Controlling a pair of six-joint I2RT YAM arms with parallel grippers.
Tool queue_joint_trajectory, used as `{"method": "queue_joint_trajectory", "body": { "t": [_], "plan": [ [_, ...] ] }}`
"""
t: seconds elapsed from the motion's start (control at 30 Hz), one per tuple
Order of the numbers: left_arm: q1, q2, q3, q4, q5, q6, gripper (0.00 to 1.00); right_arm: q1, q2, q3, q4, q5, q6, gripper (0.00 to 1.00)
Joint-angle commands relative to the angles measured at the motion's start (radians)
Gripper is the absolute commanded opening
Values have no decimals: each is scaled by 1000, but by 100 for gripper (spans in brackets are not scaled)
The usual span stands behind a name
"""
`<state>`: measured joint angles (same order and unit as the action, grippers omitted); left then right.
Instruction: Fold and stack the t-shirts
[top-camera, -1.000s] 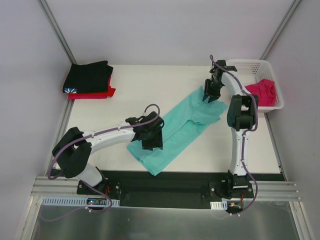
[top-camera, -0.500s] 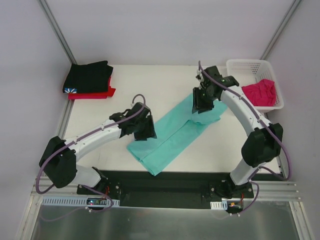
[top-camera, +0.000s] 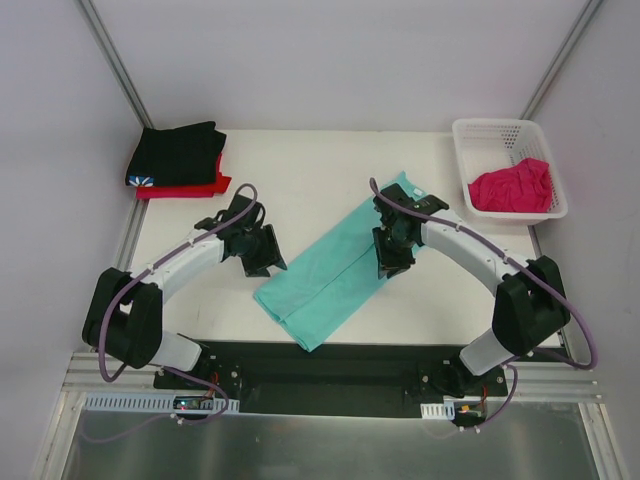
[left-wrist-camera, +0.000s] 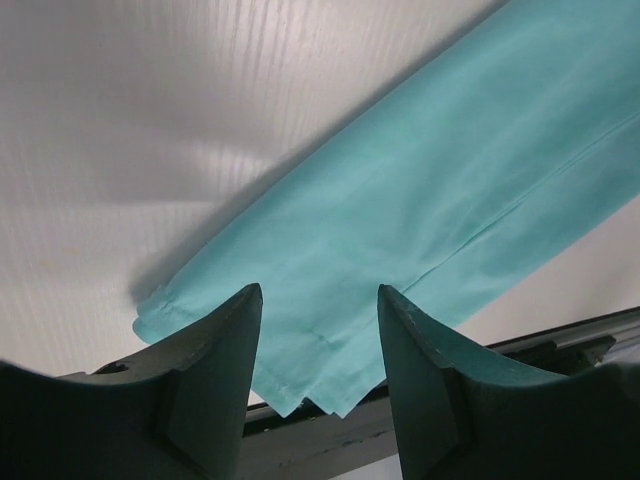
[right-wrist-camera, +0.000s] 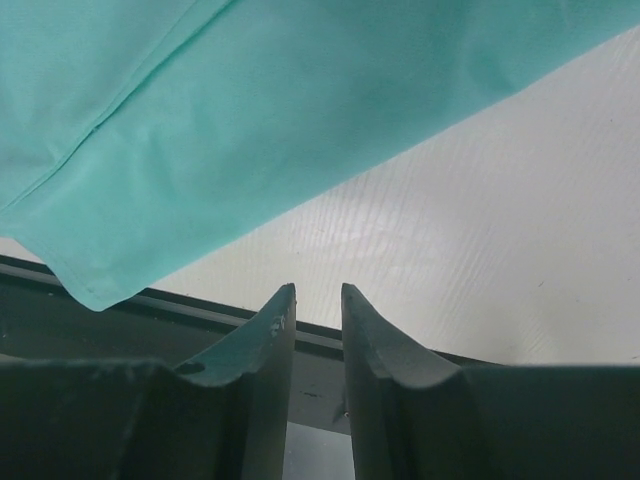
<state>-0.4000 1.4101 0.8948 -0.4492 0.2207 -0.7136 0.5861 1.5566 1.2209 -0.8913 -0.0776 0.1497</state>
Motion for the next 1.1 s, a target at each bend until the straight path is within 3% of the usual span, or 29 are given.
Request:
{"method": "queue_joint_trajectory", "body": {
  "t": [0.0, 0.3, 0.57, 1.07],
  "plan": [
    [-7, -19, -74, 14, 37, 35, 50, 15, -14, -46, 17, 56, 62, 26],
    [-11, 6, -135, 53, 45, 39, 48, -12, 37, -41, 5, 274, 158, 16],
    [-23, 10, -177, 76, 45, 25, 48, -169, 91, 34, 6, 265, 152, 14],
    [-88, 21, -264, 147, 55, -40, 47, -315, 281, 120, -31, 361, 202, 7]
  ]
}}
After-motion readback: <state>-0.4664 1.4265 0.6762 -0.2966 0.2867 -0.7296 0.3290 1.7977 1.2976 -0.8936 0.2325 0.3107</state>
